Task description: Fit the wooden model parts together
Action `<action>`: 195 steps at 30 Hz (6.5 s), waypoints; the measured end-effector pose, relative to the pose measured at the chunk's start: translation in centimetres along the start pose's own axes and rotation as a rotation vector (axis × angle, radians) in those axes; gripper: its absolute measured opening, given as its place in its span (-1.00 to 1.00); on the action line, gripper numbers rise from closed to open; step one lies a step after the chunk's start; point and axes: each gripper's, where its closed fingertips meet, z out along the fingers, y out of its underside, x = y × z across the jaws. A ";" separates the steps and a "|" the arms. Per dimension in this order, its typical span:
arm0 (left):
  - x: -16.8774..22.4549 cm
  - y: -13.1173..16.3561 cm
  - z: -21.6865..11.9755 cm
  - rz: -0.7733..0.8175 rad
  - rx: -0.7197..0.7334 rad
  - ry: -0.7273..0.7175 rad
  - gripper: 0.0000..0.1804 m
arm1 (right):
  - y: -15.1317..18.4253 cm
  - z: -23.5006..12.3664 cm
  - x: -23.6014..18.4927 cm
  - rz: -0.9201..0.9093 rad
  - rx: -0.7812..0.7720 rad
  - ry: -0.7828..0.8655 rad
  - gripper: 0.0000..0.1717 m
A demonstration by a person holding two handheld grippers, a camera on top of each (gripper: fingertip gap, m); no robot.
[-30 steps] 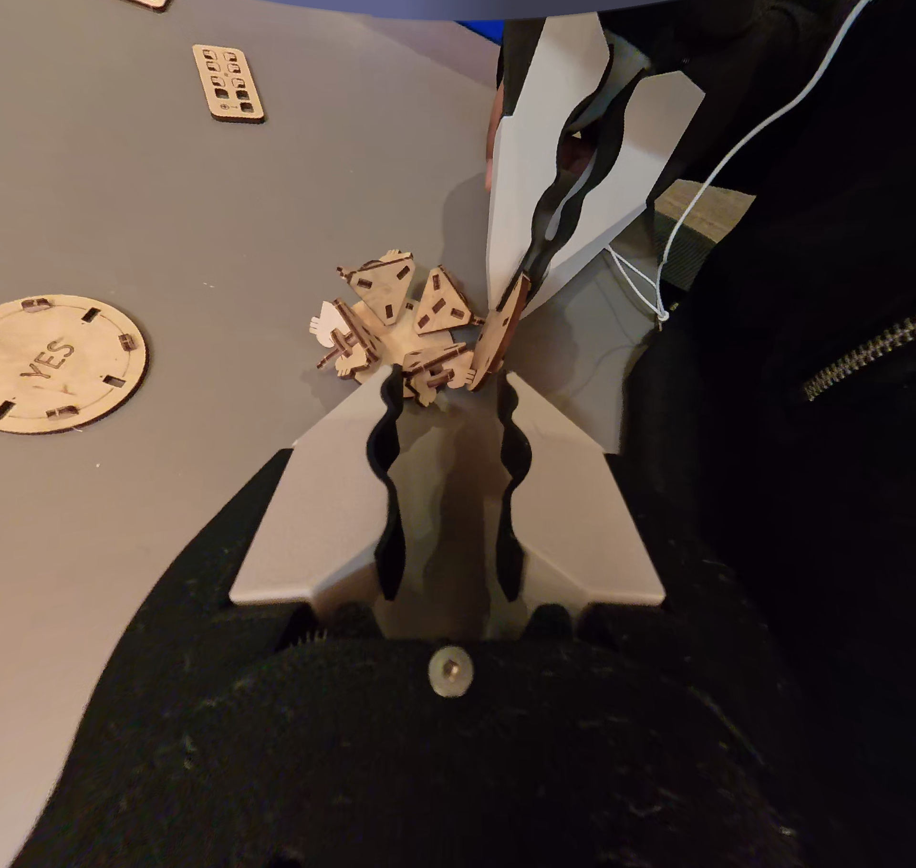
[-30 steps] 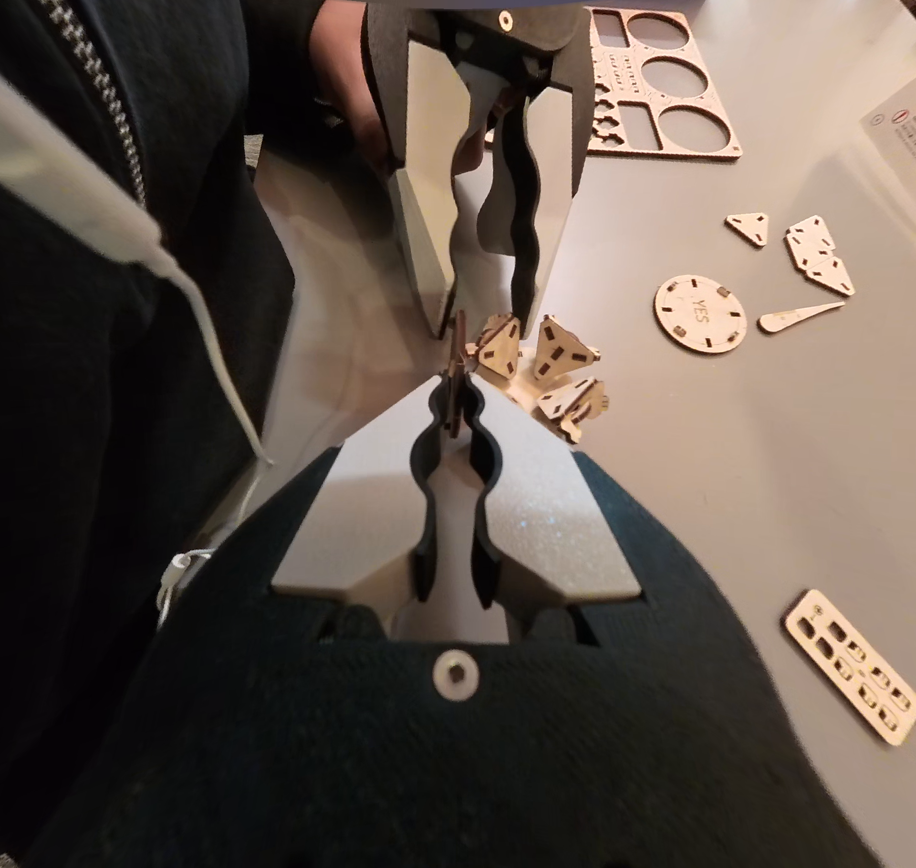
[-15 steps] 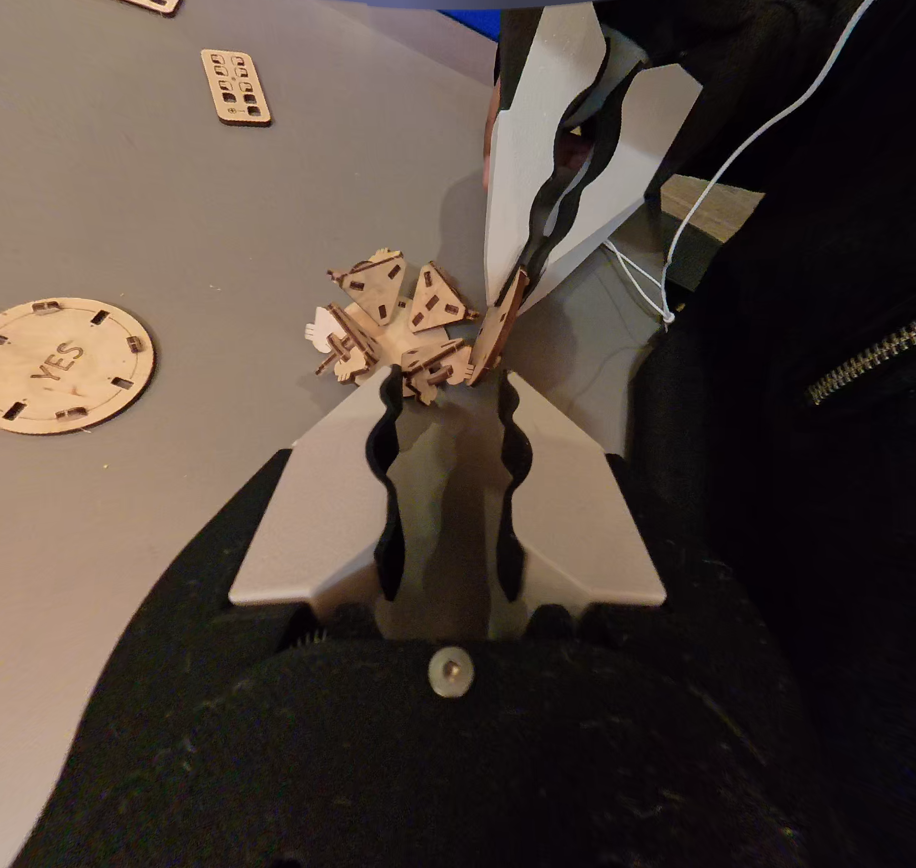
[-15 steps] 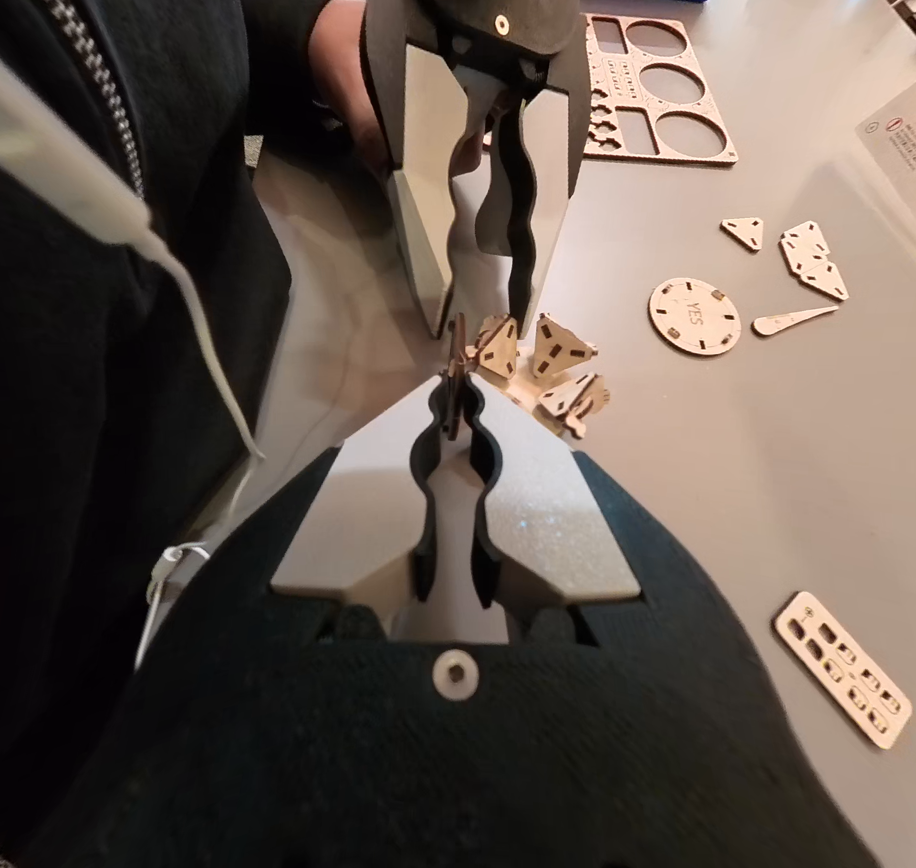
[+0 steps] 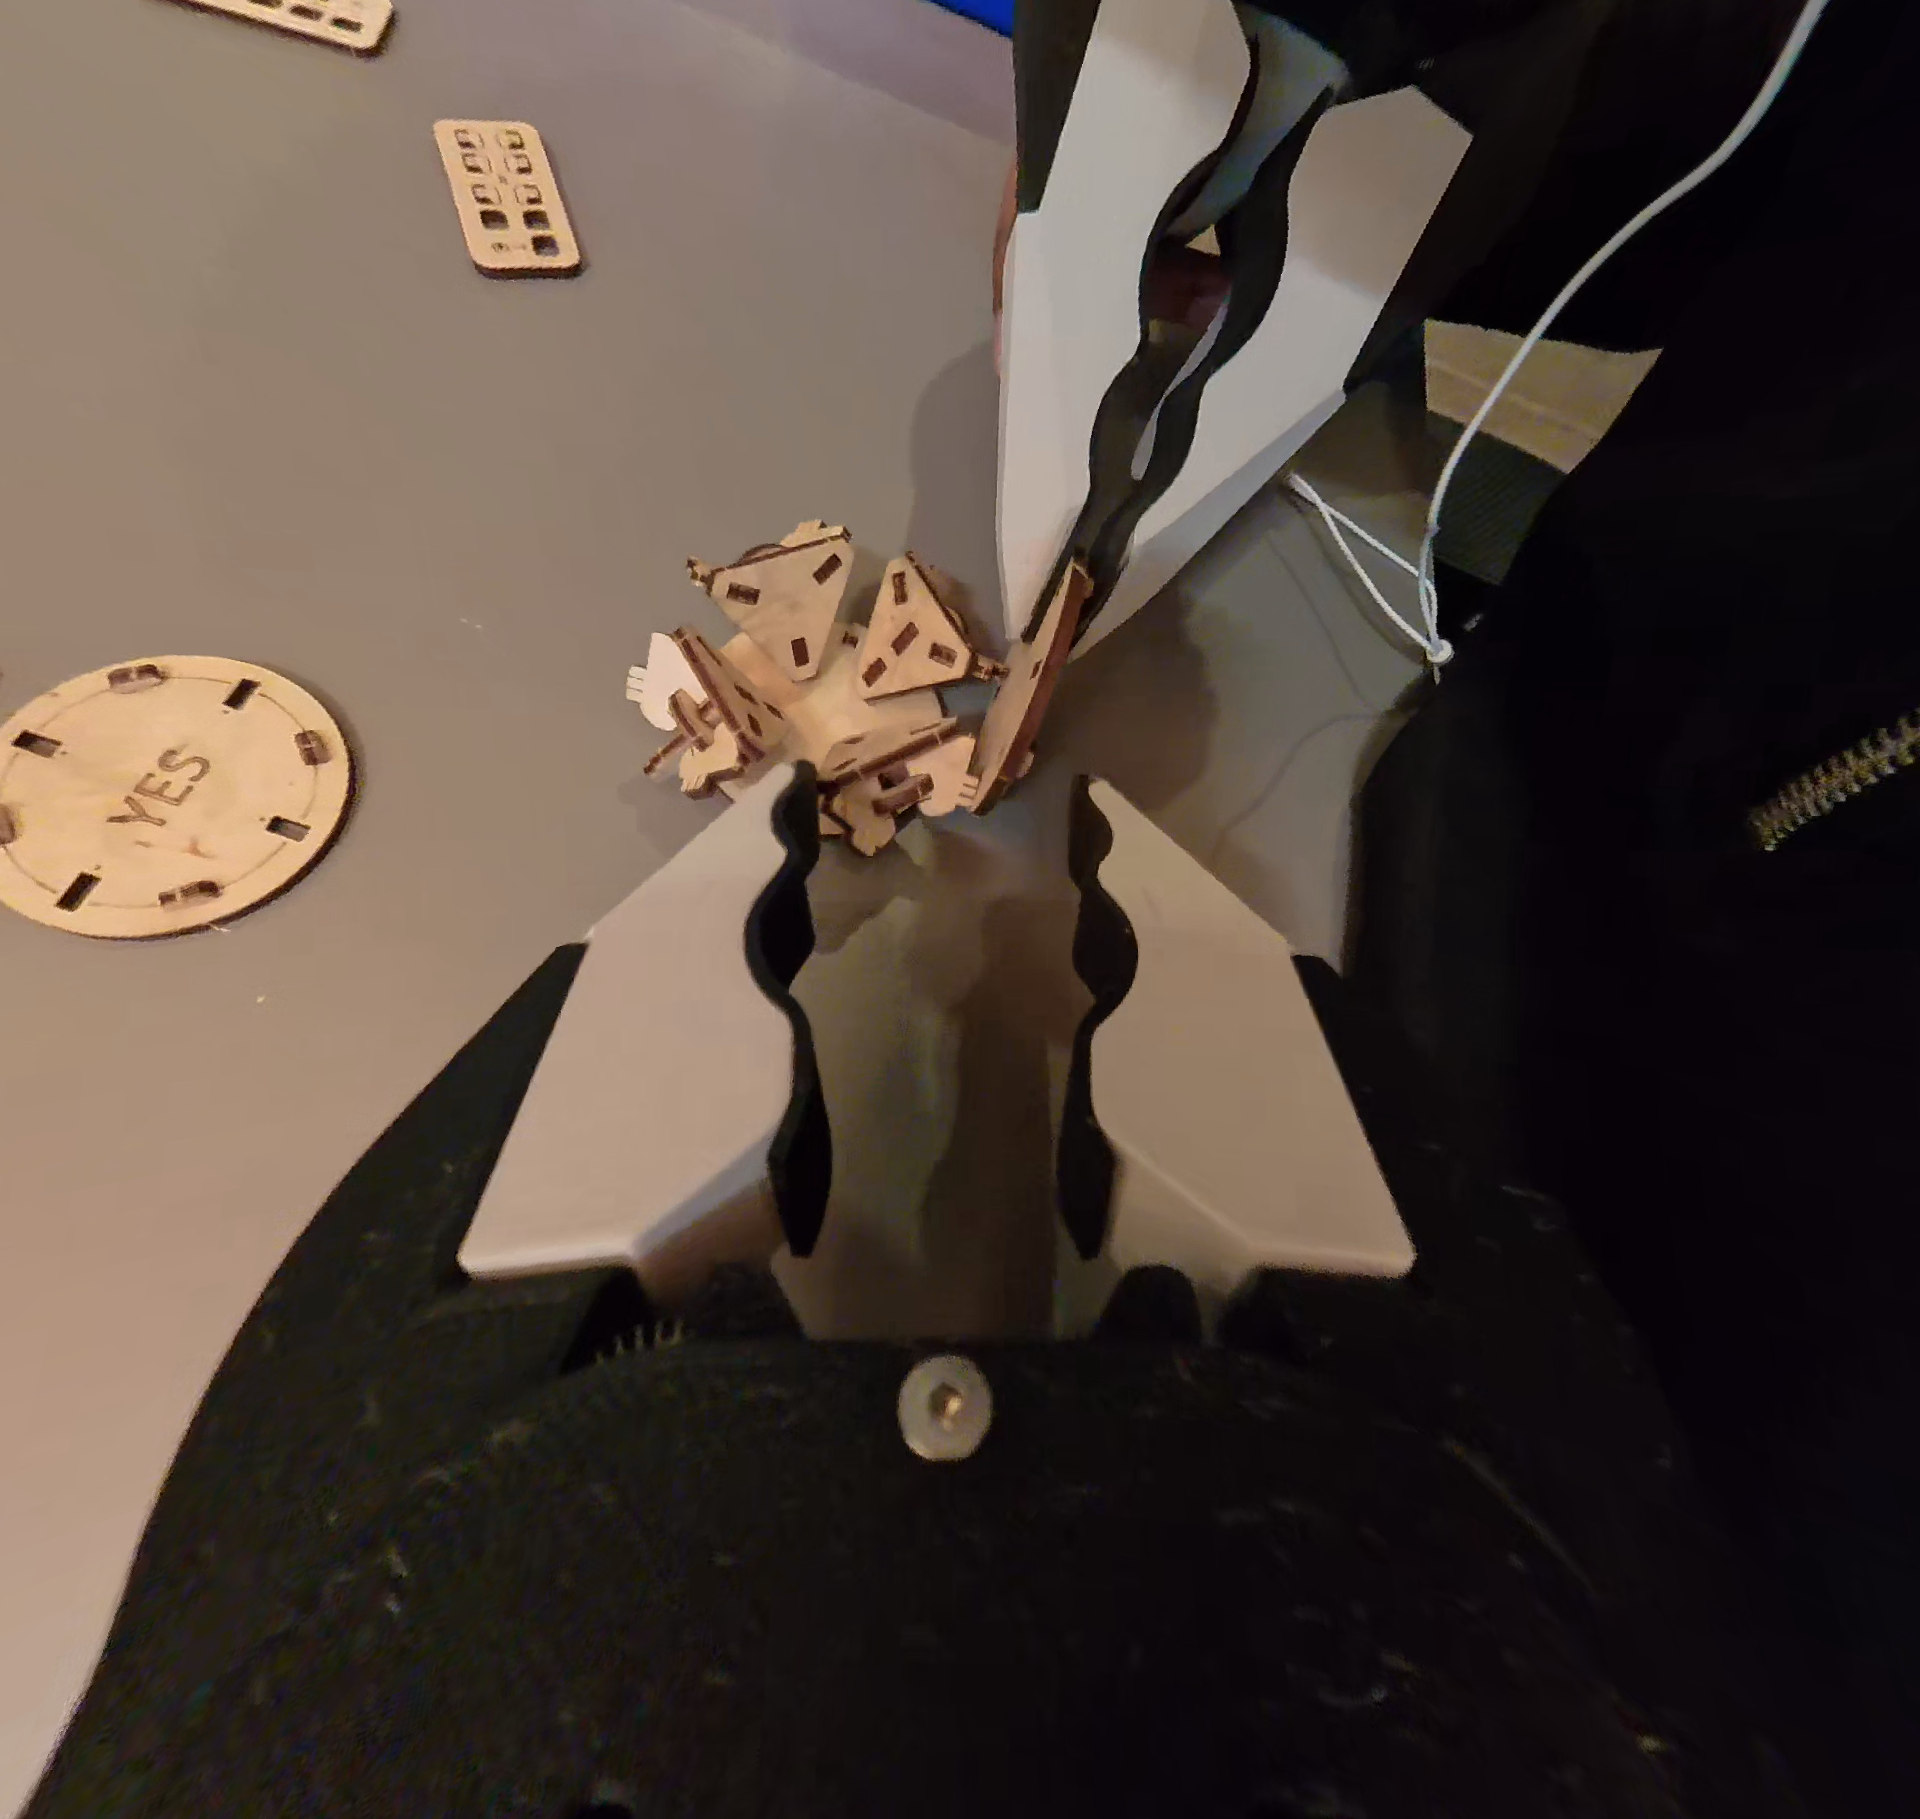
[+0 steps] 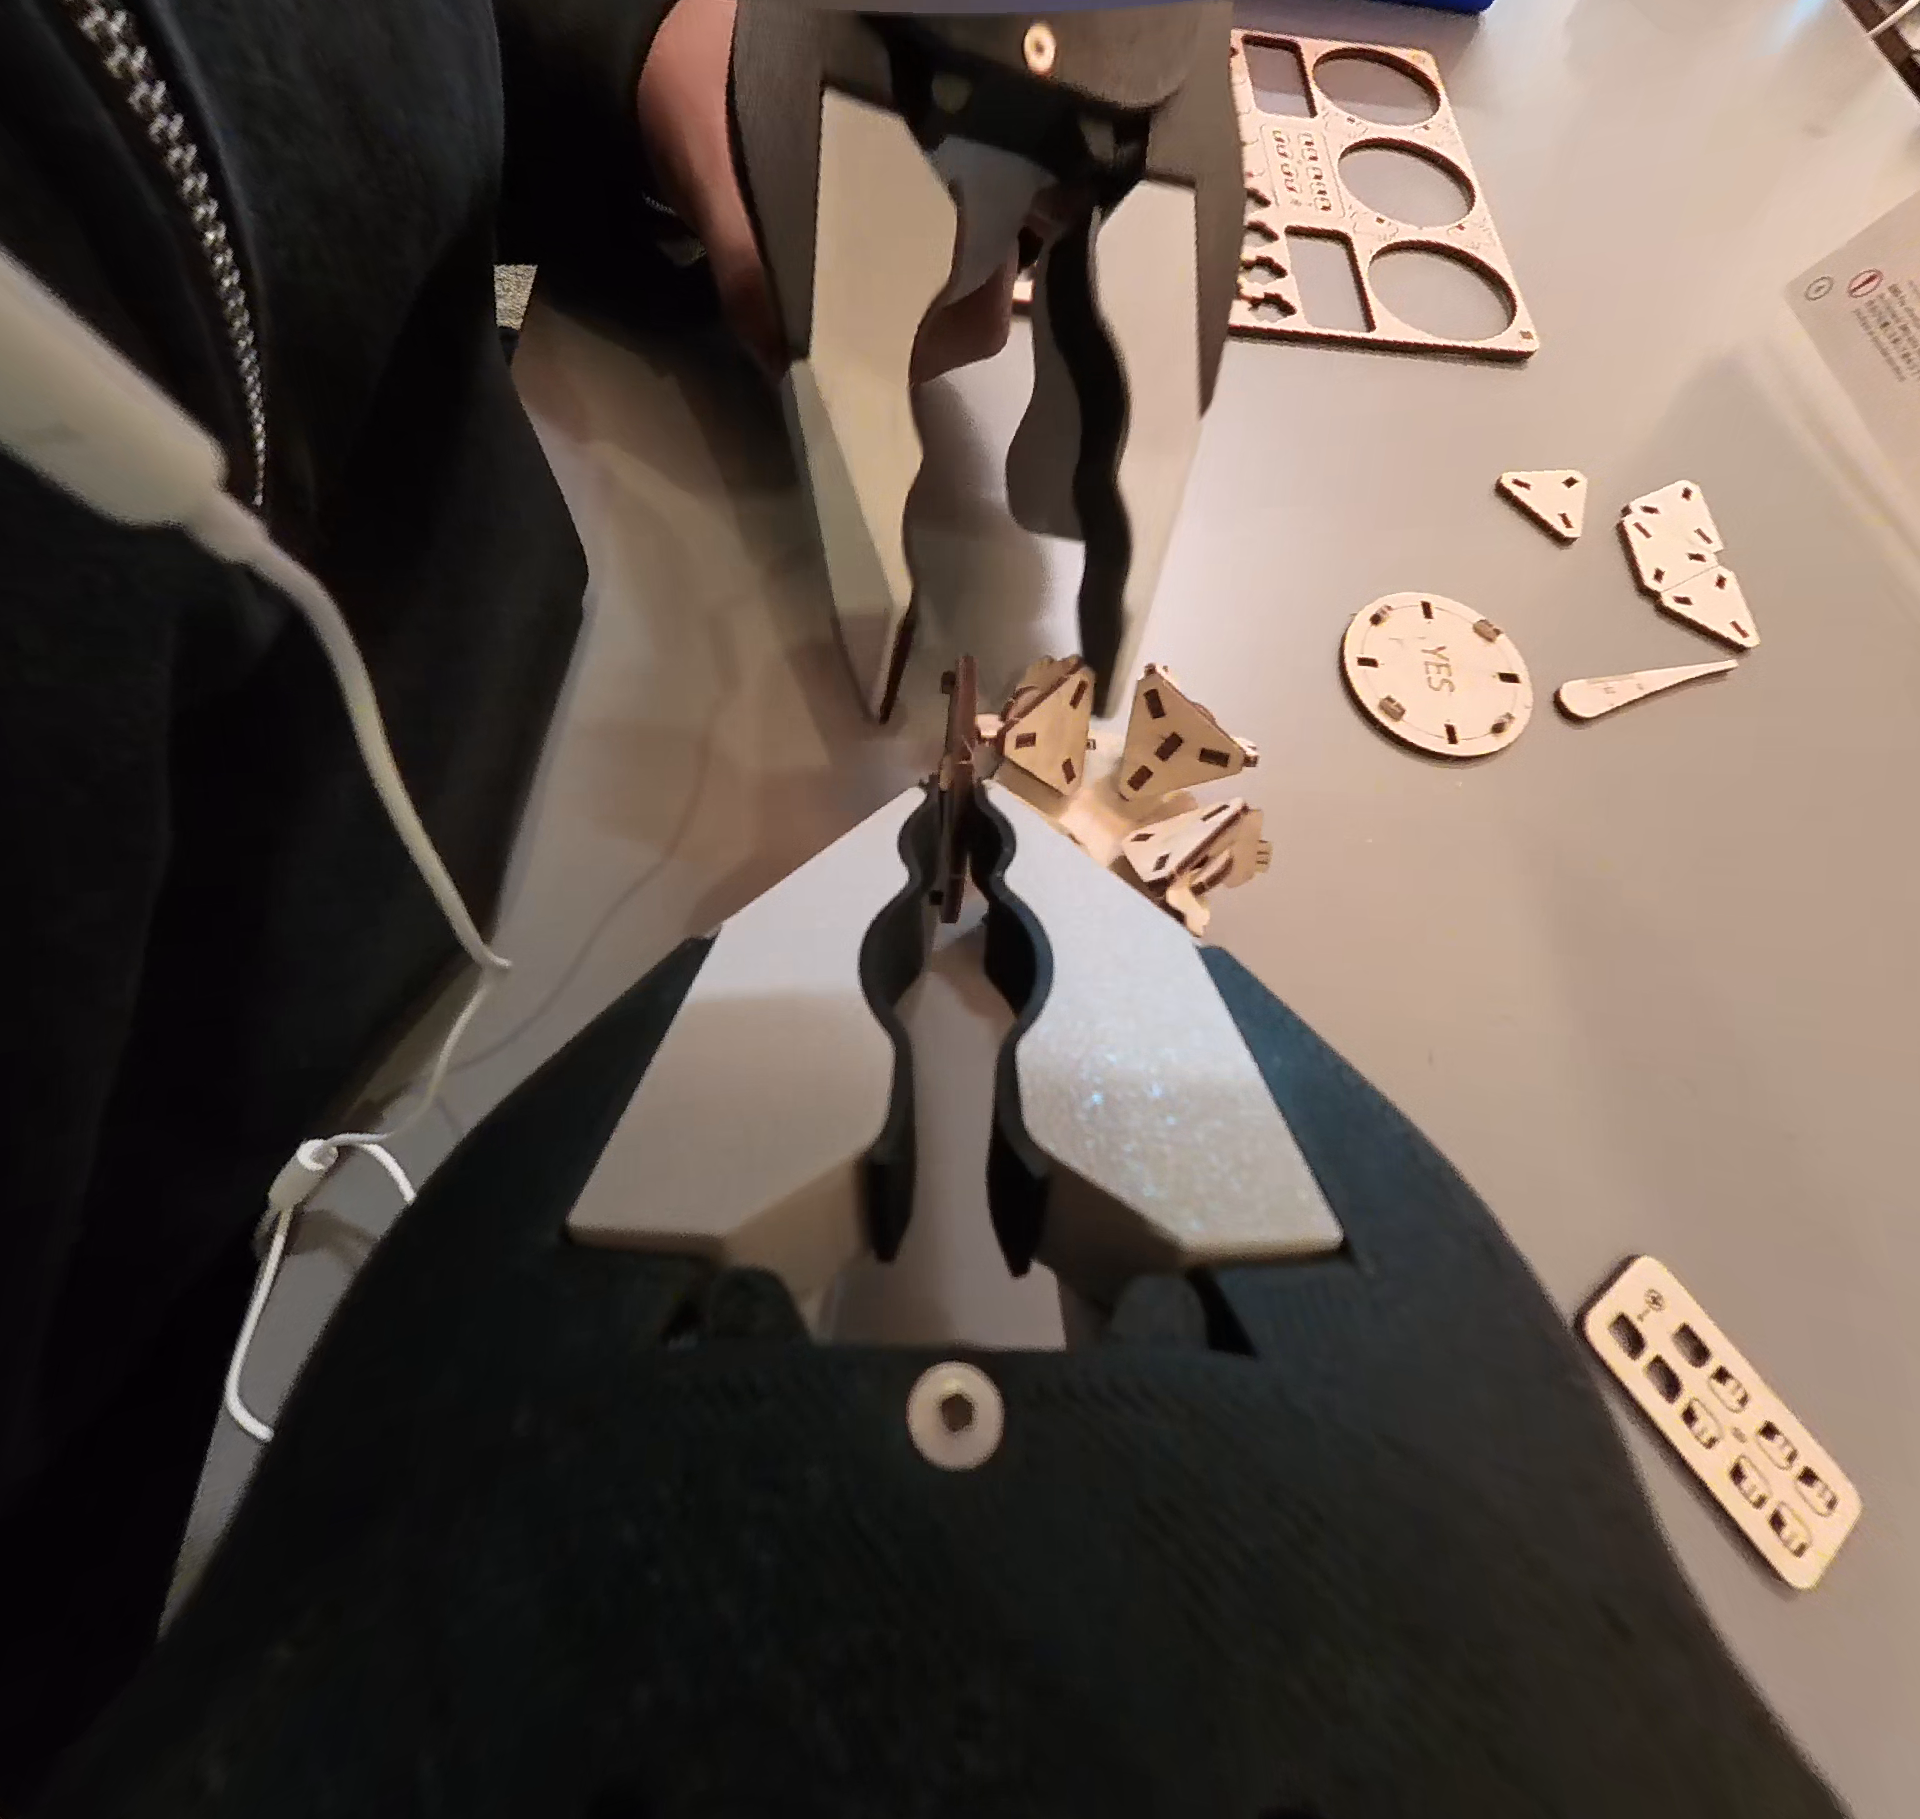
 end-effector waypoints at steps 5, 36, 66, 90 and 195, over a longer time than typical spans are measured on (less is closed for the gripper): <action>-0.1 0.2 0.3 -0.004 -0.021 0.002 -0.54 | -0.1 0.2 0.0 -0.009 0.003 -0.005 -0.98; -0.2 -0.7 1.3 0.008 -0.031 0.092 -0.61 | 0.0 -0.4 0.3 0.014 0.043 -0.011 -0.98; -0.3 -0.6 1.6 0.013 -0.049 0.092 -0.63 | 0.5 -1.1 0.5 0.036 0.049 -0.021 -0.98; -0.7 -0.5 2.0 0.060 -0.080 0.039 -0.70 | 0.3 -1.2 0.8 0.026 0.079 -0.034 -0.97; 1.9 -2.6 1.8 0.120 0.064 0.075 -0.99 | 4.1 -0.7 1.0 0.176 -0.065 -0.062 -0.43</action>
